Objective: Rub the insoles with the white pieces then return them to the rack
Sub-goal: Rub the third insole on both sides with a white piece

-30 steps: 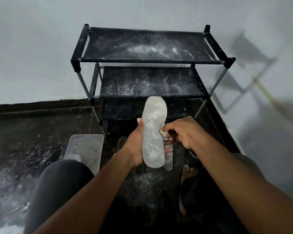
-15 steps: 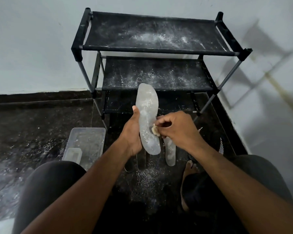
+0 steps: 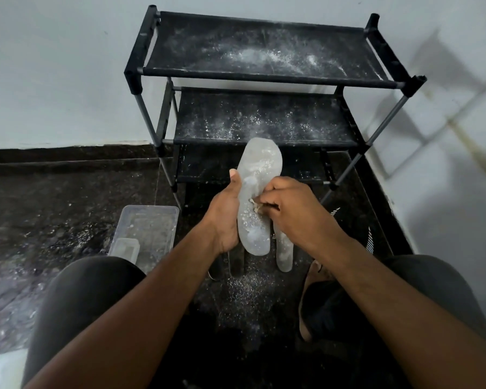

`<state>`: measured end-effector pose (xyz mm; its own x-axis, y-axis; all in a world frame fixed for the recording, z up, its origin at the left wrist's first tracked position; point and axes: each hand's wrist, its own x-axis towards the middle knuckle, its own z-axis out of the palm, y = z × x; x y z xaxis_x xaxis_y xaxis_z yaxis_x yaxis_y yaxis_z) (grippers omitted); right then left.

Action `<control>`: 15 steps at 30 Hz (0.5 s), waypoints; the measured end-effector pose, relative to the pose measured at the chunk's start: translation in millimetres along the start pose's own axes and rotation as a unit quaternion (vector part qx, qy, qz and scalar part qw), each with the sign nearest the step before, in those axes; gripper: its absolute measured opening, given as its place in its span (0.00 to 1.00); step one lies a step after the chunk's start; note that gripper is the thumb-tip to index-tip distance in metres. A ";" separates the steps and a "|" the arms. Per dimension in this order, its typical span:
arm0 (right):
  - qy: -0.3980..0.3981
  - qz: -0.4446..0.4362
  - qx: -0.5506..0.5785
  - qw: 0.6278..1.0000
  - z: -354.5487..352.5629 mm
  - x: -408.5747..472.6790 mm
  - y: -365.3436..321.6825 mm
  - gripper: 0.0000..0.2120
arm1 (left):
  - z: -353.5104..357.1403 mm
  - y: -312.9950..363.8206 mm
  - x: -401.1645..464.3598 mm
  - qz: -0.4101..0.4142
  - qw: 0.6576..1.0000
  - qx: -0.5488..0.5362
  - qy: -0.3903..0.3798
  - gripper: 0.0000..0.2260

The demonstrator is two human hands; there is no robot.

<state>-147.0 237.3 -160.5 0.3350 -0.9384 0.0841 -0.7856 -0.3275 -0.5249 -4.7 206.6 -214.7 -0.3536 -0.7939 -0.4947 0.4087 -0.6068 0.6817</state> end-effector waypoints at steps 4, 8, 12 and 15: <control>0.014 -0.012 -0.010 1.000 -8.7 -1.3 -5.9 0.09 | 4.1 3.4 -5.4 -0.008 0.999 -0.012 -0.031 0.29; -0.017 -0.084 -0.090 0.992 -3.2 -7.2 -5.0 0.04 | 2.1 6.0 -6.6 -0.001 0.998 -0.034 -0.054 0.29; 0.015 -0.077 -0.042 0.996 -0.4 -4.8 -1.1 0.05 | -4.7 10.4 -5.9 -0.009 0.995 -0.050 -0.082 0.38; 0.050 -0.056 0.013 0.997 2.6 -0.1 0.8 0.10 | -5.2 11.2 -5.8 -0.001 0.994 -0.081 -0.076 0.34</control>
<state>-146.3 237.4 -163.1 0.3651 -0.9031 0.2261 -0.7322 -0.4286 -0.5293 6.3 204.2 -207.0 -0.4732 -0.7849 -0.4000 0.5342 -0.6167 0.5782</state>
